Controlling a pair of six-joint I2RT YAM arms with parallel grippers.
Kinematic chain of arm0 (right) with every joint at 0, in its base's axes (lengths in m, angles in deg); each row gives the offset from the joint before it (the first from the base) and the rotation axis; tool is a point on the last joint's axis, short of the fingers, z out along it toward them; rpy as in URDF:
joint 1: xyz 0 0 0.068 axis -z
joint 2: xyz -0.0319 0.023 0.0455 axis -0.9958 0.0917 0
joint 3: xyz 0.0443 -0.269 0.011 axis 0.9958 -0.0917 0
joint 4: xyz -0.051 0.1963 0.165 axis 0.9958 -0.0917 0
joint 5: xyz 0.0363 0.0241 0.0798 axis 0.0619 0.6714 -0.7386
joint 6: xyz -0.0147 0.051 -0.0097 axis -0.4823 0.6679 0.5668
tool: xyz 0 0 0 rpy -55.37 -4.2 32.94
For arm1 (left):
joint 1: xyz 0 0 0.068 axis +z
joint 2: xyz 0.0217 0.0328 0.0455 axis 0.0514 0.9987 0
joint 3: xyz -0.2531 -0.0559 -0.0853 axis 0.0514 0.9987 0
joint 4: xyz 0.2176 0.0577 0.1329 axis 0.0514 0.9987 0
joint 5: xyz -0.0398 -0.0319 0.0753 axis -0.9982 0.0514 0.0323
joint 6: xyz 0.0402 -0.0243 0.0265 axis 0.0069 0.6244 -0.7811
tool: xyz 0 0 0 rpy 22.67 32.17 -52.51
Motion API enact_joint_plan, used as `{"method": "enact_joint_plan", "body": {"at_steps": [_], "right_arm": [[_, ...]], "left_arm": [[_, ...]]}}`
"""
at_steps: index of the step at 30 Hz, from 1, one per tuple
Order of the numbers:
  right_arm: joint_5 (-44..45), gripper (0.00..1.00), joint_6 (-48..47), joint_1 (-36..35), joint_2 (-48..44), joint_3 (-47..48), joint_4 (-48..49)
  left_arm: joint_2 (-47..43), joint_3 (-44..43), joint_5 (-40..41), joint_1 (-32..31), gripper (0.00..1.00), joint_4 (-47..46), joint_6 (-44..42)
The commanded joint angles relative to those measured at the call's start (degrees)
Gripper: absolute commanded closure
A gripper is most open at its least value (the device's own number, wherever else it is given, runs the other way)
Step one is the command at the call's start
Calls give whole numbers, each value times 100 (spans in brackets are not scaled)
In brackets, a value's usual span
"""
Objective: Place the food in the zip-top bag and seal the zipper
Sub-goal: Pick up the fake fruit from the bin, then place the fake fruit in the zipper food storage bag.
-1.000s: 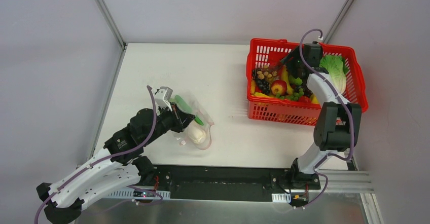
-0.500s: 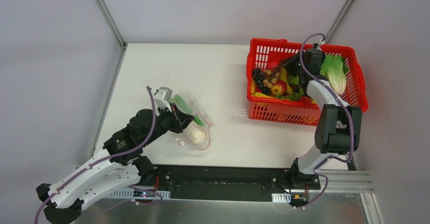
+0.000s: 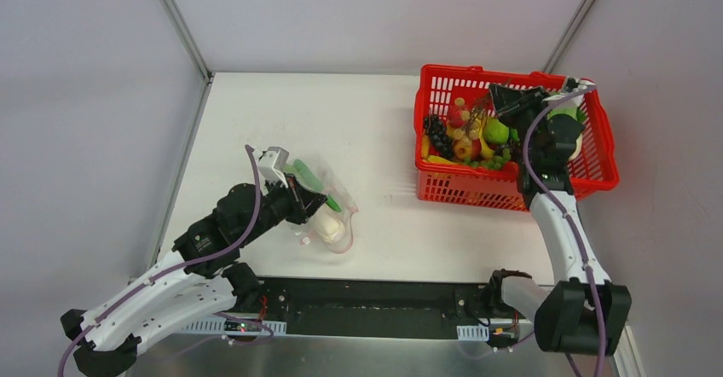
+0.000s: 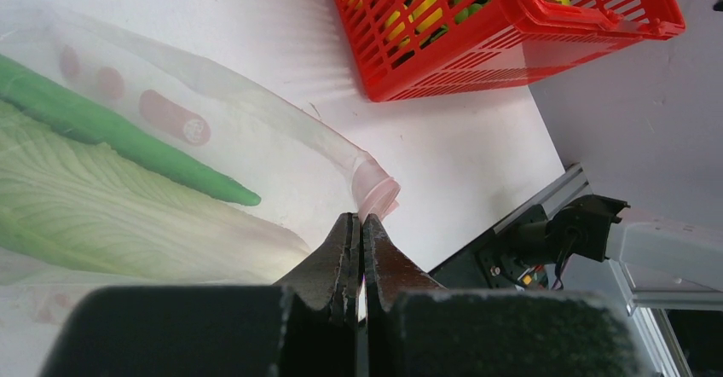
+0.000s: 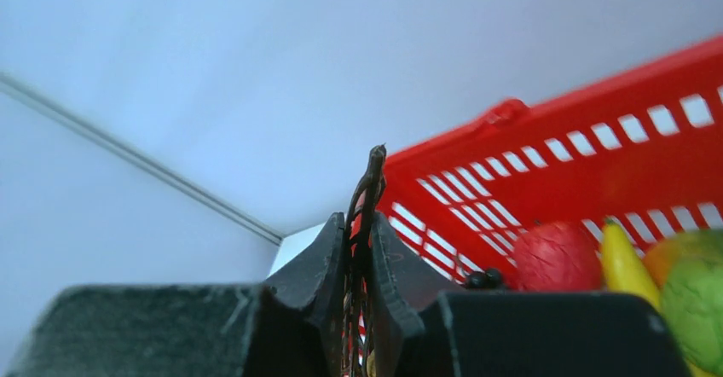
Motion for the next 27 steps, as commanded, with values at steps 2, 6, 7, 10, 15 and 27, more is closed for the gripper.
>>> {"method": "enact_joint_plan", "body": {"at_steps": [2,6,7,10,15,27], "right_arm": [[-765,100,249,31,-733,-33,964],[-1927,100,736,-48,-951,-4,1541],[-2150,100,827,-121,-970,28,1610],[-2630,100,790,-506,-1007,126,1644],[-2915,100,-6,-1507,-1083,63,1492],[-3180,100,-3624,-4654,-805,-697,1654]], "left_arm": [[31,-66,-48,-30,100,-308,110],[53,-37,-43,-27,100,-399,168],[45,-17,-48,-30,100,-429,190],[19,13,-22,-31,100,-509,244],[-30,7,-7,-31,100,-640,321],[37,-232,-7,-27,100,-814,620]]}}
